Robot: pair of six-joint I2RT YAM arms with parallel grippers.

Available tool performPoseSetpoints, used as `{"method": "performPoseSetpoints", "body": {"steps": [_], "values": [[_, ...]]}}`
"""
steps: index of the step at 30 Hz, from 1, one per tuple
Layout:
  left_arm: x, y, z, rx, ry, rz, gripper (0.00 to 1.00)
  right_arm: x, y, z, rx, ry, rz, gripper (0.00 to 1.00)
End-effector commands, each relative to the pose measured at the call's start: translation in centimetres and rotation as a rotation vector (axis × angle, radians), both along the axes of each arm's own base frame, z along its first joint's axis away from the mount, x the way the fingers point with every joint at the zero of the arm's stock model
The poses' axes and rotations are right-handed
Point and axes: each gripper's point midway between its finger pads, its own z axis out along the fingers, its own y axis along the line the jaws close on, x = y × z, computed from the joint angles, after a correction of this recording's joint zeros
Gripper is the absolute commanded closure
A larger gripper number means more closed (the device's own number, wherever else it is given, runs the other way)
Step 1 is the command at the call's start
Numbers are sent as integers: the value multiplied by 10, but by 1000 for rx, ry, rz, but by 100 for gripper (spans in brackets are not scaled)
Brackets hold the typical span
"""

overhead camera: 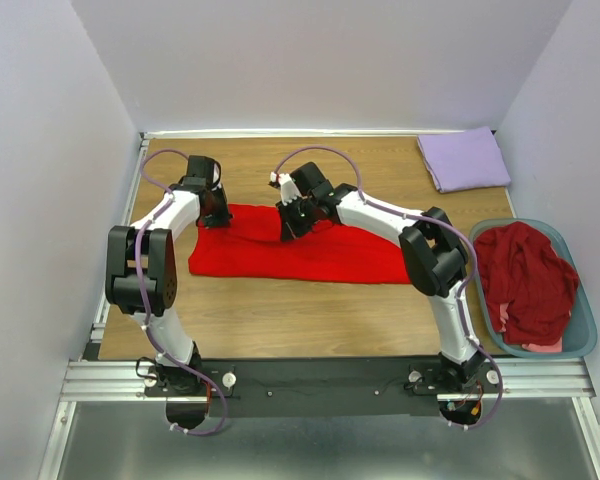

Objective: Fold and stack the t-shirts
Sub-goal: Fold the tshirt

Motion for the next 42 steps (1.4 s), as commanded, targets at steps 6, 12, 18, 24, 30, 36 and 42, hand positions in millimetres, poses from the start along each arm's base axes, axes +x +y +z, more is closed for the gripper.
{"method": "performPoseSetpoints", "body": {"steps": [6,12,18,24,30,36,42], "values": [[-17,13,-12,68,41,23,77,-20,0,-9,11,59,63,85],[-17,16,5,72,1,40,48,-23,-13,12,0,12,42,64],[-33,26,33,98,-72,111,45,-13,-63,22,-79,-41,-111,61],[-68,20,2,55,-45,166,56,-14,-120,1,-161,3,-255,61],[-75,17,-36,37,28,189,66,-38,-149,-26,-240,69,-322,62],[-49,20,-64,89,97,168,66,-67,-161,-50,-271,175,-353,61],[25,8,-61,123,78,125,66,-129,-134,-60,-217,379,-305,61]]}}
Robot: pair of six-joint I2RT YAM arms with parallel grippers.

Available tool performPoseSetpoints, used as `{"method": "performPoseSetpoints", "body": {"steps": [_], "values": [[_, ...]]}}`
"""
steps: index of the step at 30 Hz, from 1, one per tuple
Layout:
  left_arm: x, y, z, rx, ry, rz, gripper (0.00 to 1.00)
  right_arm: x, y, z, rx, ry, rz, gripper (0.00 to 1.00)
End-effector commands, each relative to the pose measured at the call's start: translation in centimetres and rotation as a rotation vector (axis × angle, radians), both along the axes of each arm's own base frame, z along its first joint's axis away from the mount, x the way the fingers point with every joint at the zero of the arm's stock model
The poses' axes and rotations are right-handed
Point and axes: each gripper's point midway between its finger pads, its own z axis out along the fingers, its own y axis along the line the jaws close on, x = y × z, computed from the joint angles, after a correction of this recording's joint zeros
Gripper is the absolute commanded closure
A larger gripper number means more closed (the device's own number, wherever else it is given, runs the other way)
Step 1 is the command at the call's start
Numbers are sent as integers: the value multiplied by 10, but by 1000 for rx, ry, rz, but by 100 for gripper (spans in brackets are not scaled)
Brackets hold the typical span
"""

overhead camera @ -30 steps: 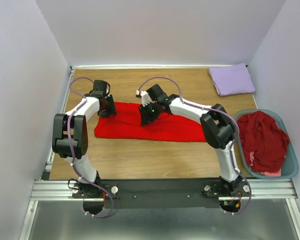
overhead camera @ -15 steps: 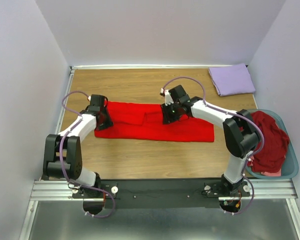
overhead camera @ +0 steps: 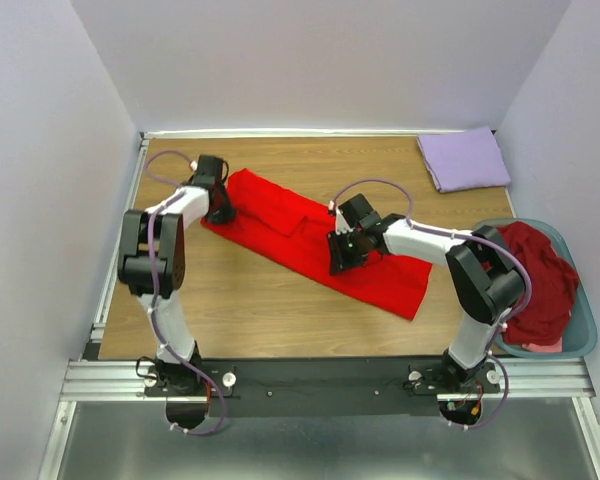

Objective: Fold and stack the t-shirts
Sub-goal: Fold the tshirt

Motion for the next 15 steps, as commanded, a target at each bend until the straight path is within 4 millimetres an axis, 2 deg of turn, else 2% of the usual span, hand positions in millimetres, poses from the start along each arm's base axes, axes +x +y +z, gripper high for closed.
{"method": "performPoseSetpoints", "body": {"steps": [1,2,3,4,5,6,7,9,11,12,13,14,15], "values": [[39,-6,-8,78,15,-39,66,-72,18,-19,28,231,24,61],[42,-16,-21,89,50,-67,66,-86,36,-14,67,257,49,61],[69,-27,-2,88,-9,-85,65,-91,46,-13,85,270,58,61],[78,-34,-1,93,-15,-103,65,-96,55,-13,100,278,69,61],[81,-42,-16,109,20,-134,64,-92,71,-5,131,263,67,61],[87,-57,-14,113,8,-169,64,-98,82,-3,135,256,94,61],[103,-68,-8,114,-25,-196,63,-92,97,4,157,239,110,61],[116,-82,1,106,-65,-217,62,-88,110,13,179,219,134,60],[133,-93,27,84,-148,-224,57,-70,117,26,183,137,138,60],[136,-93,36,80,-177,-219,52,-54,123,42,208,79,136,60],[137,-90,43,80,-198,-211,50,-44,122,50,213,45,131,60],[143,-92,74,70,-280,-203,49,-20,117,65,239,1,100,60],[143,-91,87,63,-312,-195,48,-7,111,73,257,-13,76,61]]}}
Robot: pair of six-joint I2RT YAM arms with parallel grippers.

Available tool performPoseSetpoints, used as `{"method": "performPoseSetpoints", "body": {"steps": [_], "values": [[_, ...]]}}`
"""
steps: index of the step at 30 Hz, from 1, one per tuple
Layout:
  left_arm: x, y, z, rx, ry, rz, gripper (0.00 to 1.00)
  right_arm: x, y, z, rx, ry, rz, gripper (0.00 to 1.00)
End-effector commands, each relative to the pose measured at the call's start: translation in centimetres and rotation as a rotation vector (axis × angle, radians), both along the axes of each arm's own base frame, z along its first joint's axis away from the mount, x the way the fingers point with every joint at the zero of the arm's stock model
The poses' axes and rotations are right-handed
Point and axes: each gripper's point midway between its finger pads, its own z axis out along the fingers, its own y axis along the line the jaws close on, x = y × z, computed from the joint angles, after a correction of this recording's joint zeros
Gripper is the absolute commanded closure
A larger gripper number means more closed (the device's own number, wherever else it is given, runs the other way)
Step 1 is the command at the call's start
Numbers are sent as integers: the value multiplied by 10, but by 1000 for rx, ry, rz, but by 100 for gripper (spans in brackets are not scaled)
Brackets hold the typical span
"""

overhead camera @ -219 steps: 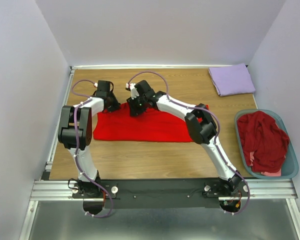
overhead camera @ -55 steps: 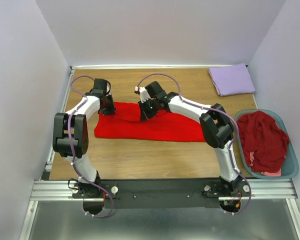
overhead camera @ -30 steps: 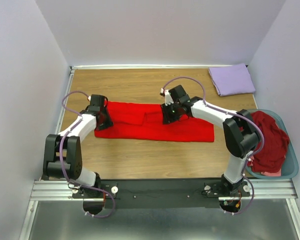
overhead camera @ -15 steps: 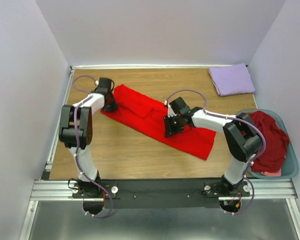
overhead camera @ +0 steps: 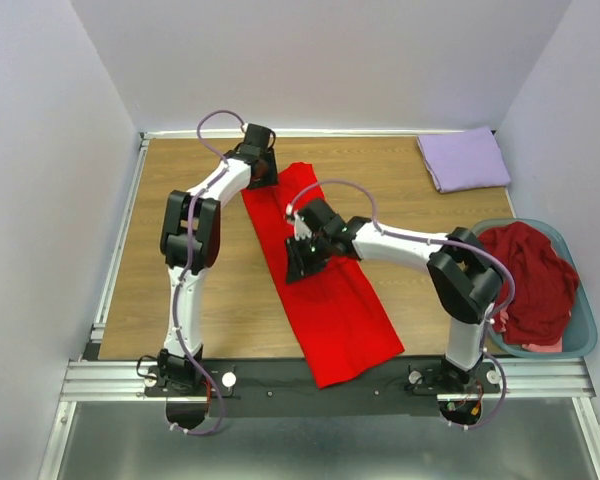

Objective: Fold and stack the t-shirts
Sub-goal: Fold the tshirt

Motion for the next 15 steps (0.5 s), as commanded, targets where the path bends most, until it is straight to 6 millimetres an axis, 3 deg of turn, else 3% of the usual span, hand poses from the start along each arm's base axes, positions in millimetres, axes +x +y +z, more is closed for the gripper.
{"method": "performPoseSetpoints", "body": {"steps": [1,3,4,5,8,9,12,13,14,15], "values": [[9,16,85,-32,-191,35,47,73,-11,49,87,-131,-118,61],[6,14,109,-74,-248,44,47,107,-32,56,109,-146,-182,61],[-2,13,108,-87,-243,47,47,124,-35,66,127,-173,-202,61],[-5,10,132,-119,-291,40,47,141,-47,69,144,-183,-222,61],[-22,1,145,-196,-313,29,47,177,-50,78,222,-191,-248,61],[-25,-3,145,-213,-314,28,50,193,-60,82,247,-194,-279,62],[-44,-37,133,-301,-271,-61,57,223,-59,87,351,-173,-298,67],[-47,-44,128,-310,-256,-78,59,229,-56,73,356,-144,-298,69],[-49,-52,119,-314,-232,-96,61,238,-49,84,394,-160,-279,74],[-50,-56,113,-312,-221,-103,66,241,-45,81,404,-149,-270,76]]}}
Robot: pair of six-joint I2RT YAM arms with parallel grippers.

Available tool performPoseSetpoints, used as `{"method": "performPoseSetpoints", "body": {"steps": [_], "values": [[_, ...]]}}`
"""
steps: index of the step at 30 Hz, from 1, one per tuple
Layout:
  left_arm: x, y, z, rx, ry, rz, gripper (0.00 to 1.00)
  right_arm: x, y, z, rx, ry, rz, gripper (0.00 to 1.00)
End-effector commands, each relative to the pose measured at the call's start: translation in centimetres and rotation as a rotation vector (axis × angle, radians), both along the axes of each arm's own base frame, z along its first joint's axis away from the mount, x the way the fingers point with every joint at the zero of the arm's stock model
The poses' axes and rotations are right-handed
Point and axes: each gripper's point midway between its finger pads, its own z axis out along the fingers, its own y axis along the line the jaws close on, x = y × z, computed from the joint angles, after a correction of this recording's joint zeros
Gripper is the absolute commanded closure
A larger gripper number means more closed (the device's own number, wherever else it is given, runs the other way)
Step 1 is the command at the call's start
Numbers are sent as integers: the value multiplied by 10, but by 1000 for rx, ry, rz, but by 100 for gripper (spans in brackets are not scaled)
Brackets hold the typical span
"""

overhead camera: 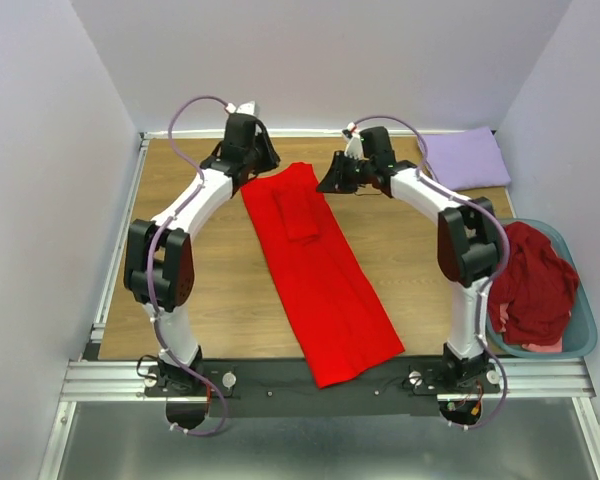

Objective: Fold and stack the t-shirts
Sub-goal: Fold the tshirt

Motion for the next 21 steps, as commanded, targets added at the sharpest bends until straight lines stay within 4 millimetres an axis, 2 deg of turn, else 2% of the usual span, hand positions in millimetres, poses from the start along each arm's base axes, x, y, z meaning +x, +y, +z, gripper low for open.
{"method": "performPoseSetpoints", "body": {"steps": [1,2,4,5,7,8,9,11,14,16,17,19,21], "values": [[-17,-45,-52,-42,114,-113,69,10,31,-3,132,29,110,78],[-17,-48,-56,-43,120,-123,71,12,36,-15,151,62,121,80],[-18,-55,-72,-41,148,-132,78,21,42,-14,172,54,124,84],[-17,-56,-78,-40,156,-134,79,24,44,-26,174,74,124,85],[-16,-60,-86,-36,169,-143,82,31,48,-29,185,69,126,87],[-17,-61,-99,-27,192,-148,83,33,51,-30,198,70,134,88],[-17,-62,-105,-22,200,-149,83,37,54,-40,201,82,135,88],[-17,-60,-125,-4,235,-137,85,41,56,-49,205,90,139,88],[-22,-46,-154,13,311,-84,87,45,56,-80,190,131,126,88],[-24,-34,-165,10,340,-46,88,50,46,-98,170,157,88,88],[-25,-28,-173,13,355,-31,88,51,36,-114,148,185,49,88],[-21,-26,-175,20,356,-32,88,55,22,-127,127,209,-4,88],[-20,-26,-186,47,390,-48,88,60,3,-141,115,243,-62,88]]}}
